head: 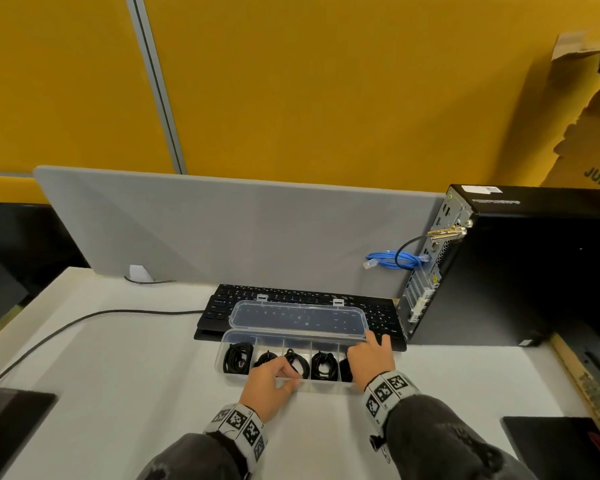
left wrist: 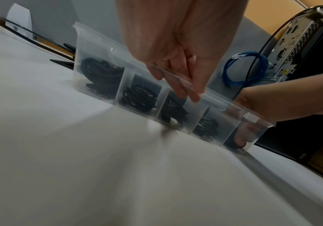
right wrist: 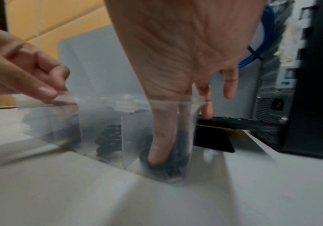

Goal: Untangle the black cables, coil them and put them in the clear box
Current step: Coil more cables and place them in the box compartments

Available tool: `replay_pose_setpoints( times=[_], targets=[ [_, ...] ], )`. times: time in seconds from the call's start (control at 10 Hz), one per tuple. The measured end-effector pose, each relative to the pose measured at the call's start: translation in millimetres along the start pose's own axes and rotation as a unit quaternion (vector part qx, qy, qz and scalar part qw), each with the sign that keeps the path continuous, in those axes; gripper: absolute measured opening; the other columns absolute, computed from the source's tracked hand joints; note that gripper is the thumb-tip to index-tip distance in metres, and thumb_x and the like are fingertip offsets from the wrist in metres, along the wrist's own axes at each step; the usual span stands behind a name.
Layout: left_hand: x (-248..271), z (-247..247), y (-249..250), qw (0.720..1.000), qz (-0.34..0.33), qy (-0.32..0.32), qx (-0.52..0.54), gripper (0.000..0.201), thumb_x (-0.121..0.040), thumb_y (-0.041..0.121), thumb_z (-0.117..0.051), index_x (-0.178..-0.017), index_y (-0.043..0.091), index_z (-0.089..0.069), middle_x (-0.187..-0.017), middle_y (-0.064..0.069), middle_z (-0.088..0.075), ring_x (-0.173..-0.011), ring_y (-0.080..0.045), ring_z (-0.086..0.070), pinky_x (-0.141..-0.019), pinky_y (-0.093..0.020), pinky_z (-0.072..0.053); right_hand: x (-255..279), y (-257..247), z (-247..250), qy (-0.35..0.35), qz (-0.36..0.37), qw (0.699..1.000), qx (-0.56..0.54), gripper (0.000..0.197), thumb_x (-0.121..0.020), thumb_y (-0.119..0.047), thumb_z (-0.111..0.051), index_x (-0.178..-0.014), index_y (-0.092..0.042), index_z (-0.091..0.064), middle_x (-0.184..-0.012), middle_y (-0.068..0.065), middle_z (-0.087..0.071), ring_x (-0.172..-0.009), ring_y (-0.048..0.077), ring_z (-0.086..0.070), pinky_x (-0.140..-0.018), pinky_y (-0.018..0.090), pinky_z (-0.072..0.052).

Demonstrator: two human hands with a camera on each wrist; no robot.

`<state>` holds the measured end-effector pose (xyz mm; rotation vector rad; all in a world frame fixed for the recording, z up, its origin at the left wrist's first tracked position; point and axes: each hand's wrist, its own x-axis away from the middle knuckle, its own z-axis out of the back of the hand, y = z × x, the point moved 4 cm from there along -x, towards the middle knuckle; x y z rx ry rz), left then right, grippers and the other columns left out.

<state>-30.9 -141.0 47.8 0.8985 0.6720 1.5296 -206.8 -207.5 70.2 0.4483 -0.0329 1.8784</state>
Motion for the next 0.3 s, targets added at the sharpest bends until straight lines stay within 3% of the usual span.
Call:
replay_pose_setpoints(
  times=[0.1, 0.2, 0.3],
  targets=[
    [9, 6, -1, 0.999, -0.037, 0.001, -0.004, 0.023, -0.085, 0.008, -0.062, -0.076, 0.029, -0.057, -0.098, 0.014, -0.066, -0.098, 0.006, -0.056, -0.082, -0.006, -0.036, 13, 8, -6, 0.015, -0.019, 0.994, -0.108, 0.042, -0.087, -0.043, -0.057, -0.127, -0.029, -0.053, -0.132, -0.005, -0.05, -0.127, 0.021, -0.032, -0.103, 0.042, -0.025],
    [16, 17, 1, 0.997, -0.076, 0.018, -0.021, 0.027, -0.086, 0.004, -0.059, -0.081, 0.03, -0.057, -0.098, 0.016, -0.062, -0.096, 0.006, -0.055, -0.082, 0.0, -0.034, 38, 15, -3, 0.072, -0.044, 0.972, -0.221, 0.044, -0.086, -0.053, -0.052, -0.127, -0.036, -0.049, -0.135, -0.011, -0.042, -0.126, 0.015, -0.03, -0.103, 0.037, -0.026],
    [27, 28, -1, 0.995, -0.094, 0.028, -0.026, 0.024, -0.088, 0.007, -0.057, -0.085, 0.031, -0.057, -0.096, 0.015, -0.061, -0.095, 0.004, -0.054, -0.084, -0.006, -0.038, 77, 15, 2, 0.116, -0.07, 0.952, -0.273, 0.039, -0.091, -0.049, -0.046, -0.129, -0.039, -0.045, -0.136, -0.012, -0.037, -0.128, 0.011, -0.027, -0.103, 0.034, -0.027]
  ],
)
